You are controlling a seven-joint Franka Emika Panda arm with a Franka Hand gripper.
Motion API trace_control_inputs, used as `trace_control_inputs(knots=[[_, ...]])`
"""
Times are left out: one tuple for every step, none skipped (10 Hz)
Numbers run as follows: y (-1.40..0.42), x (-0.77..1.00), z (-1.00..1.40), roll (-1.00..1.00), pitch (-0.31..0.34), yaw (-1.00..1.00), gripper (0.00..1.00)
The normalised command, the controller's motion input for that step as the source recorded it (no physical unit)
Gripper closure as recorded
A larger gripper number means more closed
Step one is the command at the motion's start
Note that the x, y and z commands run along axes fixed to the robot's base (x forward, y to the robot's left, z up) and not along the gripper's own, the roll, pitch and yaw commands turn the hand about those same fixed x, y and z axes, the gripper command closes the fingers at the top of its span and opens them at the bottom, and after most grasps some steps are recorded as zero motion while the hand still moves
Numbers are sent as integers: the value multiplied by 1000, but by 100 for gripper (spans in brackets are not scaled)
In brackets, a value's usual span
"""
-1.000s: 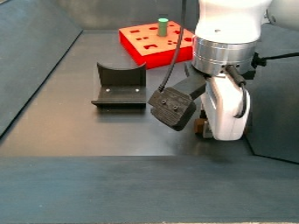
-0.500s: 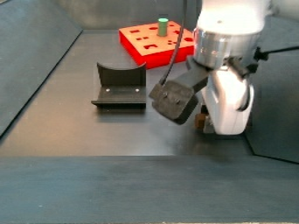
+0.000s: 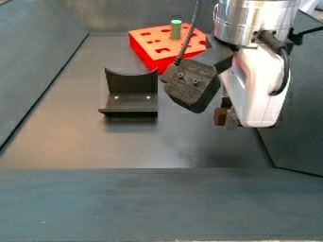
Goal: Pick up the hexagon object. Move up. Place the hexagon object on the fixture. Regrasp the hexagon object. Move to above the board. Insert the hexagon object.
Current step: Place the hexagon object on the fixture.
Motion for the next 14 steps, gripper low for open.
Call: trace_control_inputs(knots=[[1, 1, 1000, 1, -4, 9, 100], [-1, -12, 1000, 5, 19, 3, 100], [1, -17, 1000, 26, 36, -13, 100], [1, -22, 1000, 42, 53, -24, 100], [0, -26, 1000, 56, 61, -22, 100], [-5, -31, 1000, 68, 68, -8, 100], [-5, -33, 1000, 82, 73, -2, 100], [-10, -34, 1000, 95, 81, 6, 100], [-10, -32, 941, 100, 84, 10, 100], [-10, -26, 811, 103, 89, 16, 100], [-6, -18, 635, 89, 91, 17, 100], [-1, -12, 497, 76, 93, 16, 100], [0, -7, 356, 61, 96, 14, 100], [-935, 1000, 295, -64, -24, 1000, 100]])
